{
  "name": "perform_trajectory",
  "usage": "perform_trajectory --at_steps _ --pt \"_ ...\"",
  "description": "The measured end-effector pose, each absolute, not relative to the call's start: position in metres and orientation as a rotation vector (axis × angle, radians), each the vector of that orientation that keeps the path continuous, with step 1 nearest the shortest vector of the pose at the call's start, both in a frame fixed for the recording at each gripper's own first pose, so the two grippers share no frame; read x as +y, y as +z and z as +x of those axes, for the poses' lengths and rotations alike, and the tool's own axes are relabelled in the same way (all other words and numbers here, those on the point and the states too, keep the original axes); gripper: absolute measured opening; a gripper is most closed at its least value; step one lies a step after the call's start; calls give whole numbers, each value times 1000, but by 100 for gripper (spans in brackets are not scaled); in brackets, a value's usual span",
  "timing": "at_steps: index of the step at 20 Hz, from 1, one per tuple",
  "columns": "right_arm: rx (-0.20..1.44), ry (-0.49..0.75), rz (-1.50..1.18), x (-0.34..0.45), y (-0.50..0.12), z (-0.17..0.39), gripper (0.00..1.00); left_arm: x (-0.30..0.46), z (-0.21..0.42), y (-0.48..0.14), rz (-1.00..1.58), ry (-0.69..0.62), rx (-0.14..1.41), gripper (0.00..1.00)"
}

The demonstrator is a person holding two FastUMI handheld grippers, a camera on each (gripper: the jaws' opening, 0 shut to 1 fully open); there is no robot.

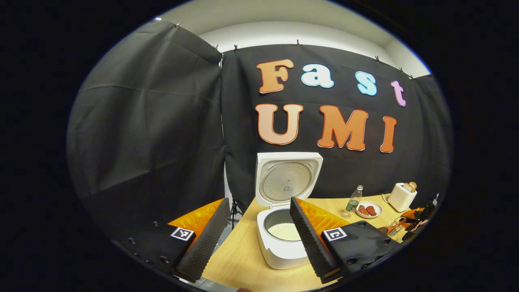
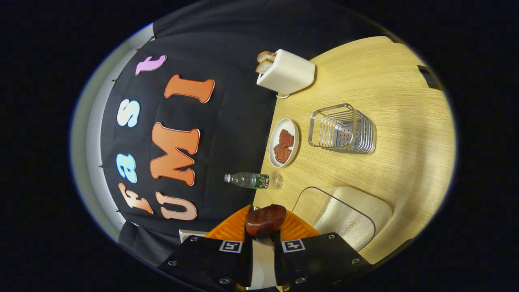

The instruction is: Close the left gripper, press the button to open the rice cooker; take a wooden spoon from the chopstick holder with the right hand, scoop a spoonful of rice and pour it into the rice cooker, then put the wooden spoon back into the chopstick holder.

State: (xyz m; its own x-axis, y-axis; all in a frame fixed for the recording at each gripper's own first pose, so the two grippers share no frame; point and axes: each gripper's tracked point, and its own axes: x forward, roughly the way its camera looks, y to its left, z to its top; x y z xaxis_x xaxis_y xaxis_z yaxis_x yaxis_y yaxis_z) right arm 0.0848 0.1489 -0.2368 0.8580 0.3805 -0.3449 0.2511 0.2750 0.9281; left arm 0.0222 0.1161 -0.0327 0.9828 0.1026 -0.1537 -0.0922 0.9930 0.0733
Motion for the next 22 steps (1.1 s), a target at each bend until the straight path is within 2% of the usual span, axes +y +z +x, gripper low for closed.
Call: perform_trajectory --at_steps 2,3,4,9,10,11,22 --pt "573 109 1343 154 -226 87 21 116 22 -32 65 98 156 100" --pt "571 118 1362 158 -219 87 25 117 22 -31 64 98 155 100" --pt "570 126 1375 160 -215 90 21 117 23 -31 62 98 155 100" --pt "579 168 1415 187 -191 94 21 117 23 -33 59 91 158 100" --pt "583 179 1425 193 -187 96 25 118 23 -32 60 93 158 100" --pt "585 190 1434 201 -181 98 21 120 23 -32 60 94 158 100" --pt "618 308 1444 289 -127 118 21 132 23 -39 24 97 171 100"
